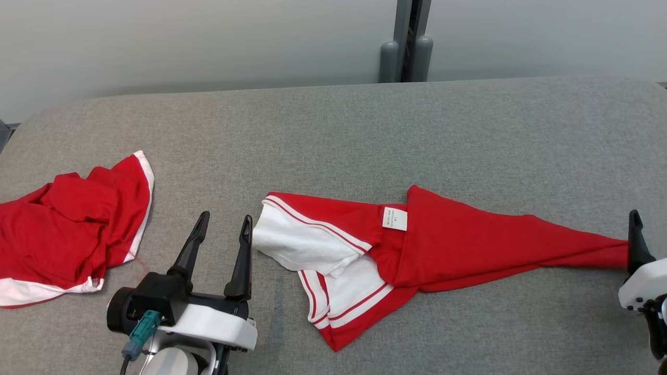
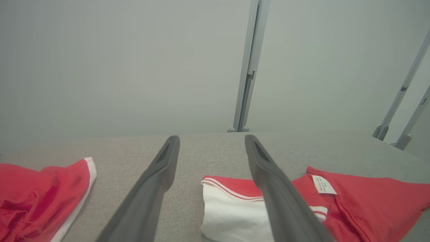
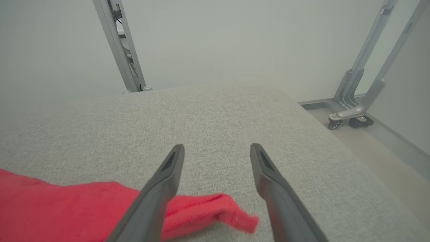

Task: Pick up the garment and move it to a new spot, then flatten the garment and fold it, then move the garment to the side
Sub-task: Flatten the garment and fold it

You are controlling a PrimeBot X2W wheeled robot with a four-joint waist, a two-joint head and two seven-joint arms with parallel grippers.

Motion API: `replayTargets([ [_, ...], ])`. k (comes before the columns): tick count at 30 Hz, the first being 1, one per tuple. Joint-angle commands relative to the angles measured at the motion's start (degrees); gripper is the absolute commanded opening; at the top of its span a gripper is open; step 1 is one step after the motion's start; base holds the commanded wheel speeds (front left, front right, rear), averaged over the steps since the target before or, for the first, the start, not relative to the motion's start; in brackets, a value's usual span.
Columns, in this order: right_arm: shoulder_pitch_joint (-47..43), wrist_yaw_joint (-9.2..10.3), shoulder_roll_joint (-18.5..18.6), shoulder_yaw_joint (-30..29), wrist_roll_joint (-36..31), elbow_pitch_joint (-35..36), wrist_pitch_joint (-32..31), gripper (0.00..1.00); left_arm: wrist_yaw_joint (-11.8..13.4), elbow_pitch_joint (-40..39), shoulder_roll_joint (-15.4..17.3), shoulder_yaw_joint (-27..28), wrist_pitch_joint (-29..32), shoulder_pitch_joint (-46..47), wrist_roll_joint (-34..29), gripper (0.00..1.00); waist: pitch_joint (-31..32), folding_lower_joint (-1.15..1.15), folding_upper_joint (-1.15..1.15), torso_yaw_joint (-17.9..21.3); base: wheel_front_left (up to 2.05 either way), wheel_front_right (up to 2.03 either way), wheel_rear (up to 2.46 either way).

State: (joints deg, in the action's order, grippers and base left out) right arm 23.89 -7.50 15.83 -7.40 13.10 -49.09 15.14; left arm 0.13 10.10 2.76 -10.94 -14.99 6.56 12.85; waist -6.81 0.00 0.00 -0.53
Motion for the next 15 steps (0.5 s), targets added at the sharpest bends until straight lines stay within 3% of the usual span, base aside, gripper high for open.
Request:
replayTargets([
  [1, 0.52, 0.02, -0.07, -0.74, -0.83, 1.01, 0.12, 1.0, -0.02, -0.1, 0.24, 0.34, -0.18, 1.1, -0.2, 1.0, 0.07, 0.0, 0.0, 0.11, 0.0, 0.0, 0.0],
  [7, 0.11, 0.01, -3.0, 1.04, -3.29, 10.4, 0.12, 1.0, 0.34, -0.29, 0.23, 0.39, -0.18, 0.35, 0.12, 1.0, 1.79, 0.0, 0.0, -0.2, 0.0, 0.0, 0.0],
  [15, -5.21, 0.02, -3.47, 12.12, -3.25, 28.3, 0.12, 1.0, 1.42, -1.54, 0.23, 0.67, -0.18, -1.62, 0.67, 1.0, 5.01, 0.0, 0.0, -0.93, 0.0, 0.0, 0.0],
])
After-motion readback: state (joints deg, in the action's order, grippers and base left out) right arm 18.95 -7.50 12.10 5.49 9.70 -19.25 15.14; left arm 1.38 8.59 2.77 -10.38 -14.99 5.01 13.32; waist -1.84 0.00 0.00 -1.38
